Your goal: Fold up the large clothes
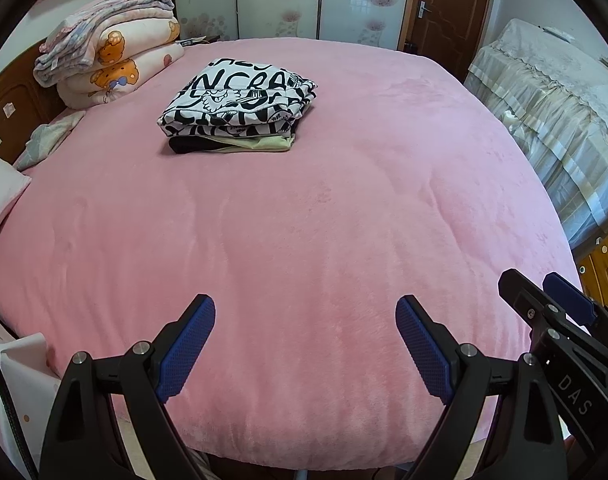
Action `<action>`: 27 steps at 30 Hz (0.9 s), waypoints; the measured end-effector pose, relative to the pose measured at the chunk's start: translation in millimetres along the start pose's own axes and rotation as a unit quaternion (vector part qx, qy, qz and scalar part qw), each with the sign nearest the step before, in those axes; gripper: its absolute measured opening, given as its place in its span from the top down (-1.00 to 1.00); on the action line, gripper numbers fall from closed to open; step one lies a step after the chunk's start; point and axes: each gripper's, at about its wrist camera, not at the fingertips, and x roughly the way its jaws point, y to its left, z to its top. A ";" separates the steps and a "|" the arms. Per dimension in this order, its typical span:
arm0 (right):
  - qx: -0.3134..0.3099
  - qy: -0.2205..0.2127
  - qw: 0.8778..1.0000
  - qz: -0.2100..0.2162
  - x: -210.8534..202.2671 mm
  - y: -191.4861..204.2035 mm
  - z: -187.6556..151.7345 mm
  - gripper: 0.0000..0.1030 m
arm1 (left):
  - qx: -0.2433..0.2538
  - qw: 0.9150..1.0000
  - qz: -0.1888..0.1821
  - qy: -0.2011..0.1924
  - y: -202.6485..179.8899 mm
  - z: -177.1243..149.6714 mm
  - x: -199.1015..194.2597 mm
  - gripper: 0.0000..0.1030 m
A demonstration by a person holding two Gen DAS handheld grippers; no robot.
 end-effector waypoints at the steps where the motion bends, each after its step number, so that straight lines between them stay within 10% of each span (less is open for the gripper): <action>1: 0.000 0.000 1.000 0.000 0.4 0.7 -0.3 -0.17 | -0.001 1.000 0.000 0.001 0.3 -0.1 0.2 -0.76; 27: 0.003 0.009 1.000 0.002 7.5 5.0 -8.6 -0.17 | -0.004 1.000 0.004 0.012 3.8 -4.5 5.1 -0.76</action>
